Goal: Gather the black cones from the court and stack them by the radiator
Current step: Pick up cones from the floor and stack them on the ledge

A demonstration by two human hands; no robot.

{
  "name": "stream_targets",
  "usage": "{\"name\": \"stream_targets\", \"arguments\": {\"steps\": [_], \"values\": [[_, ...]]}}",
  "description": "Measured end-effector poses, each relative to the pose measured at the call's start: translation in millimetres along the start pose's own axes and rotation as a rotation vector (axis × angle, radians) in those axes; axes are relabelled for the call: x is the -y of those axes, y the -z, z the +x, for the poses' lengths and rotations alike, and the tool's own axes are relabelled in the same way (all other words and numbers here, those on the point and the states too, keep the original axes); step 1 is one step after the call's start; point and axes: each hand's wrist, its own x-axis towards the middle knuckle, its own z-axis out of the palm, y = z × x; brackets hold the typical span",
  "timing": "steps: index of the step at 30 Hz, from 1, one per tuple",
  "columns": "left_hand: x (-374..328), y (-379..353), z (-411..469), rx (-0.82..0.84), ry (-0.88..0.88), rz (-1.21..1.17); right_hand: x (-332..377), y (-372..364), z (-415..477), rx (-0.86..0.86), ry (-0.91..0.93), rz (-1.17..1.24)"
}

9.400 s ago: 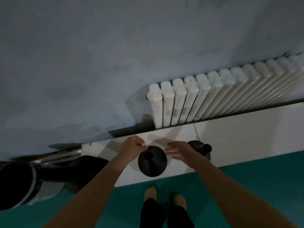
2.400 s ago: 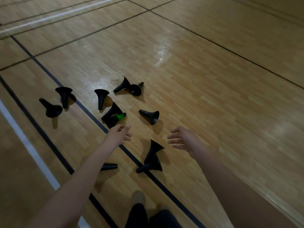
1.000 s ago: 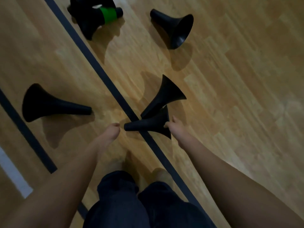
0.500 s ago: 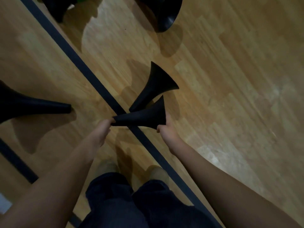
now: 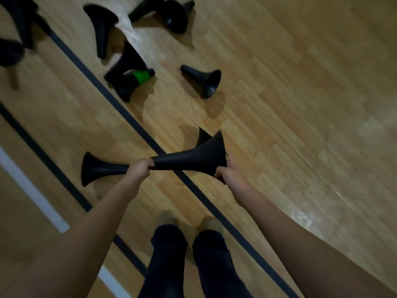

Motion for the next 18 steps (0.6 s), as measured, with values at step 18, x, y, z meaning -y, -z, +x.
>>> {"name": "stream_targets", "arguments": {"steps": [18], "values": [[-187,134,-244,-0.033,-0.283,-0.329,219,3,-191,-0.056,0.268,0.077]]}}
